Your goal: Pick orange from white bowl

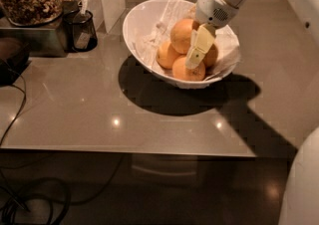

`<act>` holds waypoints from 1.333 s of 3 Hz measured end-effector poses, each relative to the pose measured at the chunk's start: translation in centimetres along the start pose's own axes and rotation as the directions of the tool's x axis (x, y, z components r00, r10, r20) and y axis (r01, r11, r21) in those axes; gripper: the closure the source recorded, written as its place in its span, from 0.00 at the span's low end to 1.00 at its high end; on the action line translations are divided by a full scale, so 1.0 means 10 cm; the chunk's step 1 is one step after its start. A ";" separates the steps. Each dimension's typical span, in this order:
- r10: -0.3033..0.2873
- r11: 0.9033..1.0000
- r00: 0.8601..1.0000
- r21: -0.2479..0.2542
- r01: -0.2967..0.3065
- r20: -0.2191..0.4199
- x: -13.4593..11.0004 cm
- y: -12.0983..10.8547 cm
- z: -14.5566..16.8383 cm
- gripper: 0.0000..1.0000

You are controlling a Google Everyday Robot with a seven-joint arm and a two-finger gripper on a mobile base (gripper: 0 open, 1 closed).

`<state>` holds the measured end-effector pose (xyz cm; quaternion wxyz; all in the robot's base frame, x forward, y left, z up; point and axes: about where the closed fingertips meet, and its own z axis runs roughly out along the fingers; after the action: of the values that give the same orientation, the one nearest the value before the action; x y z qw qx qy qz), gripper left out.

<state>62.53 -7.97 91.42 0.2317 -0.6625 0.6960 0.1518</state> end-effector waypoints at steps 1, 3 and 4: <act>0.001 1.000 1.000 -0.002 -0.001 0.002 0.00 0.00 0.02 0.00; 0.001 1.000 1.000 -0.002 -0.001 0.002 0.00 0.00 0.02 0.42; 0.001 1.000 1.000 -0.002 -0.001 0.002 0.00 0.00 0.02 0.66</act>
Offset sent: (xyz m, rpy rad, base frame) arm 0.0006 0.0006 -0.0013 0.0019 0.0021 0.0004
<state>62.60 -7.91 91.28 0.2316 -0.6623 0.6959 0.1532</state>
